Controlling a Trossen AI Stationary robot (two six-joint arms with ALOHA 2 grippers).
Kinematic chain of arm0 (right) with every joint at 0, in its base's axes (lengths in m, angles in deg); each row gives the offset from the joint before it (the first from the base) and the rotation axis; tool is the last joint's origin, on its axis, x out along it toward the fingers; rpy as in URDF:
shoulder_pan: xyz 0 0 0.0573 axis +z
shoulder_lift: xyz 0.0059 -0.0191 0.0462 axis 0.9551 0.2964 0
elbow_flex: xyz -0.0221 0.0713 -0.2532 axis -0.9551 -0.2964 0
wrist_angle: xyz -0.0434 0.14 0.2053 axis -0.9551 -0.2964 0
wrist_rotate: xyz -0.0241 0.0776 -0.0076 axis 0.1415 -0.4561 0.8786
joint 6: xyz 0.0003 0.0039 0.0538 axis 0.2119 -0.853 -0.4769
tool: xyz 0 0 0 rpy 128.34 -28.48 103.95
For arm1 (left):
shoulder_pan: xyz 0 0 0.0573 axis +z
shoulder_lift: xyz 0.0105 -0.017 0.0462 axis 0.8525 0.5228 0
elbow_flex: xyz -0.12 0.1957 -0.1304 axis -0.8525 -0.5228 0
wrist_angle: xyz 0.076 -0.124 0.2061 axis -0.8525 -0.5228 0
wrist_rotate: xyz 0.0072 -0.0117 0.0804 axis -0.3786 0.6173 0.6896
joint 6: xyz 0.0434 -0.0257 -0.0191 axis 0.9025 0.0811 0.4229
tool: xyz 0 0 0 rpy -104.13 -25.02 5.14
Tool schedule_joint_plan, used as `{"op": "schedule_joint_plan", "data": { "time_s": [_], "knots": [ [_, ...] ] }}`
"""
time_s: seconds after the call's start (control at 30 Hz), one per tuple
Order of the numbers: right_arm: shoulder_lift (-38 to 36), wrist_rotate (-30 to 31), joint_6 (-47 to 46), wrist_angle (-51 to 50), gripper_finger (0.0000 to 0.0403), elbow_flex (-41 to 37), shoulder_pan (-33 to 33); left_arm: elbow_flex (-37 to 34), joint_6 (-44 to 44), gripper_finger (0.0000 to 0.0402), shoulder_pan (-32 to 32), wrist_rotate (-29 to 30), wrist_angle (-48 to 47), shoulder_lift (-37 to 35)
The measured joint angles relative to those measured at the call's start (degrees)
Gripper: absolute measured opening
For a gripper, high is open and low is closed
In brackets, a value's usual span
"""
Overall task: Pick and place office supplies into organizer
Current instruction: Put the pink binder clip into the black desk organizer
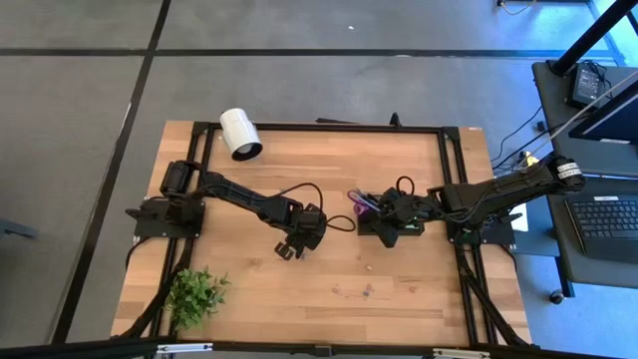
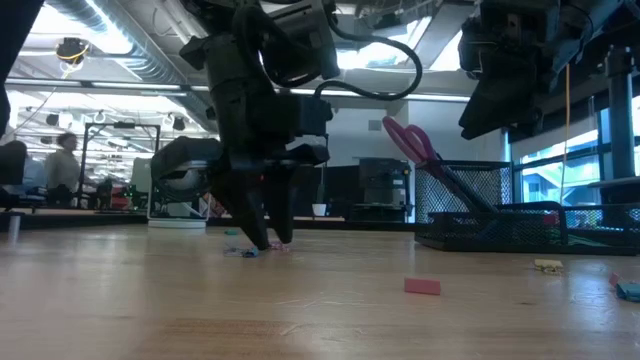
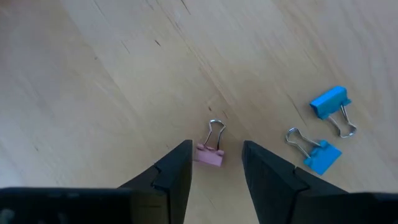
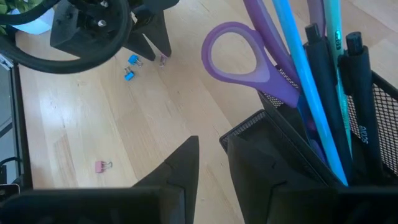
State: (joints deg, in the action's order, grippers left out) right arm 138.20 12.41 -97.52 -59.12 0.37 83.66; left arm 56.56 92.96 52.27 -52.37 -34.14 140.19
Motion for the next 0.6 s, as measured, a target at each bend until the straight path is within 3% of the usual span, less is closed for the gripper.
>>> {"op": "schedule_joint_plan", "data": {
  "time_s": [0.27,0.6],
  "knots": [
    [0.0,-0.01,-0.01,-0.09,0.009,0.0,0.0,0.01,-0.04,0.0134,0.1,-0.08,-0.23,0.75],
    [0.0,0.0,-0.15,-0.18,0.009,0.0,0.0,-0.06,-0.05,0.01,0.08,-0.21,-1.62,0.92]
  ]
}}
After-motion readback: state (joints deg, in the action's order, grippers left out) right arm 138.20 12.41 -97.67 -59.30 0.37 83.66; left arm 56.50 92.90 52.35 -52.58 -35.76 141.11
